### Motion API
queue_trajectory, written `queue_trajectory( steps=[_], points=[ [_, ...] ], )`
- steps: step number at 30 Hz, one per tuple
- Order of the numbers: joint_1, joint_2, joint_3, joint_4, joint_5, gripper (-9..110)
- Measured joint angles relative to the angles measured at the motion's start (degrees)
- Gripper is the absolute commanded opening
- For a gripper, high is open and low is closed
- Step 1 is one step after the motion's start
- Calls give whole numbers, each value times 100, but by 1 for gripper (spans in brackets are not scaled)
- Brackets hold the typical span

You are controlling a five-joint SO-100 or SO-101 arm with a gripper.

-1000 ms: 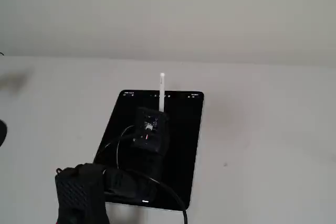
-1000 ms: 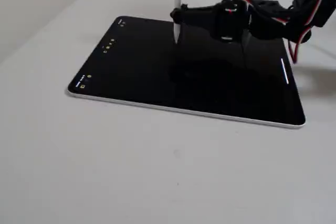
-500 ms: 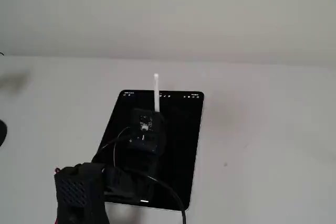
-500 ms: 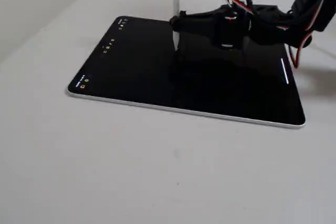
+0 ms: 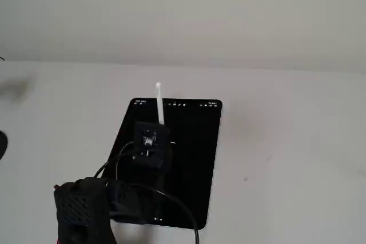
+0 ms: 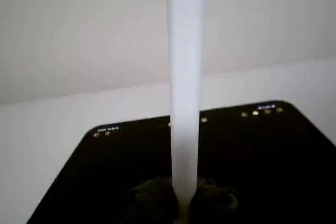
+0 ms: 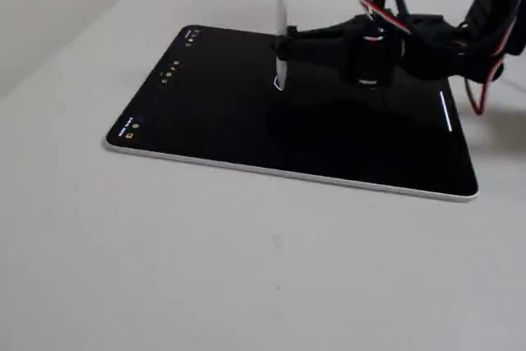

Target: Draw a circular shape on the ipad using the apple pencil

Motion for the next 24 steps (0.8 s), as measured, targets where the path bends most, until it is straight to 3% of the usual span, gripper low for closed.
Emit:
queue_trajectory(
  steps=[24],
  points=[
    [299,114,492,-255,-729,0]
  ],
)
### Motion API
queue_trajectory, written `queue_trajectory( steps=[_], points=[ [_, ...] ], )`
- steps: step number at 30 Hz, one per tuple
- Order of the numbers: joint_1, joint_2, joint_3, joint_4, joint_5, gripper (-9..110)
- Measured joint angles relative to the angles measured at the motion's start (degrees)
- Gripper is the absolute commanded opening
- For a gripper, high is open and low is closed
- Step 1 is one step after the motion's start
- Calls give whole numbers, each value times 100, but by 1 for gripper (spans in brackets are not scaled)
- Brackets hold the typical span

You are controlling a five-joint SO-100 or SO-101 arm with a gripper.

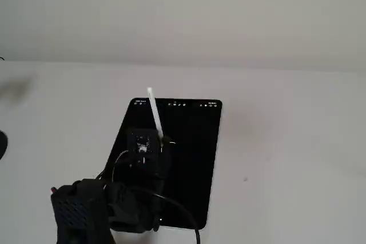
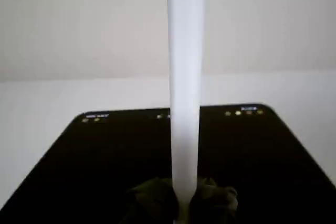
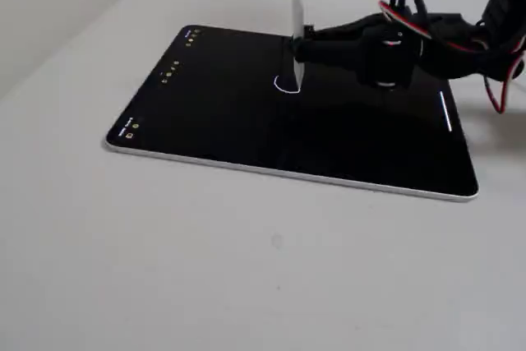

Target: Draw a circular shape on the ipad using the apple pencil

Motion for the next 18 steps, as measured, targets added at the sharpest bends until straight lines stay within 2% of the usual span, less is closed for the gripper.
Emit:
queue_trajectory(
  steps=[18],
  points=[
    [246,-413,-879,272,-193,0]
  ],
)
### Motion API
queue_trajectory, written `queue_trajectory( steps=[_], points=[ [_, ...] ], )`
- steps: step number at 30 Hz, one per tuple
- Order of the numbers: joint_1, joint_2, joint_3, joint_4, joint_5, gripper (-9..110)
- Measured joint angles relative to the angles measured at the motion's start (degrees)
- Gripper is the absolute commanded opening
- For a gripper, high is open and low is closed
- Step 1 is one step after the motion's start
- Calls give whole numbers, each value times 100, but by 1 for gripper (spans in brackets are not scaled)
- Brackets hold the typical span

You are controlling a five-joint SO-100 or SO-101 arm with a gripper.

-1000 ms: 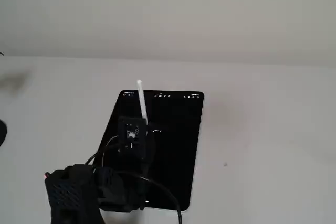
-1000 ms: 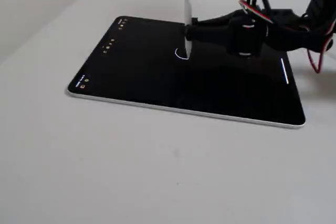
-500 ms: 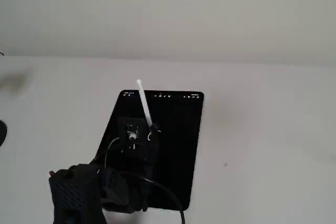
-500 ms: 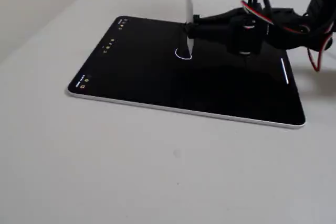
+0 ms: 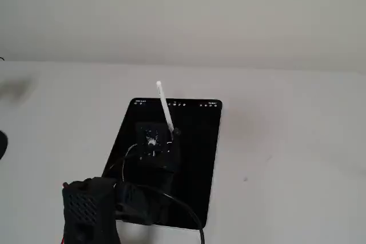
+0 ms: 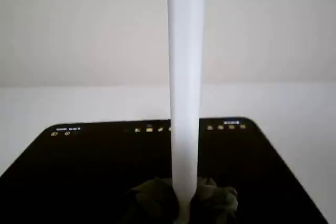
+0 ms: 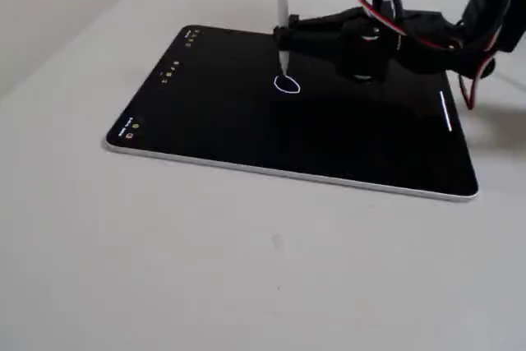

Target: Draw a circular shape on the ipad using the apple pencil

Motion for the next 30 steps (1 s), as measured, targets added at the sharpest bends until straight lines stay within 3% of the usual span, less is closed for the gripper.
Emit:
queue_trajectory(
  steps=[30],
  points=[
    [-246,-70,-229,114,334,0]
  ],
)
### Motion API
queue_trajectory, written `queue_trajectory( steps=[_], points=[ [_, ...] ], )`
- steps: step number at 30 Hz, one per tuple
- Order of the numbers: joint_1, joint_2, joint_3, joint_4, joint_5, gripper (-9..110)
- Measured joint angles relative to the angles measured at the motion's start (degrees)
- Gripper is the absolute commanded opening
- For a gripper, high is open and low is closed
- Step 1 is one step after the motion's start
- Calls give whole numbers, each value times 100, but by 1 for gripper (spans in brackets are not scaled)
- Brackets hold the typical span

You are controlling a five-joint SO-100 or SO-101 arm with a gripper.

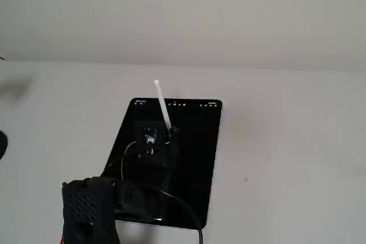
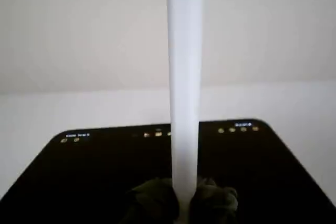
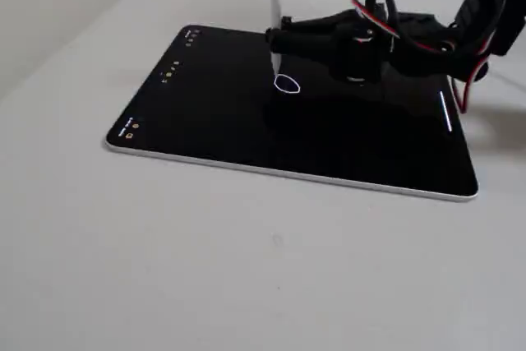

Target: Draw a circular shape on the ipad using the apple pencil

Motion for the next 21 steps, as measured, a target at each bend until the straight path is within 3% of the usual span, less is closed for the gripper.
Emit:
queue_trajectory(
  steps=[5,10,21],
  points=[
    [123,325,0,439,536,0],
    [422,1626,62,1784,2206,0],
    [914,5906,70,7497,6724,0]
  ],
)
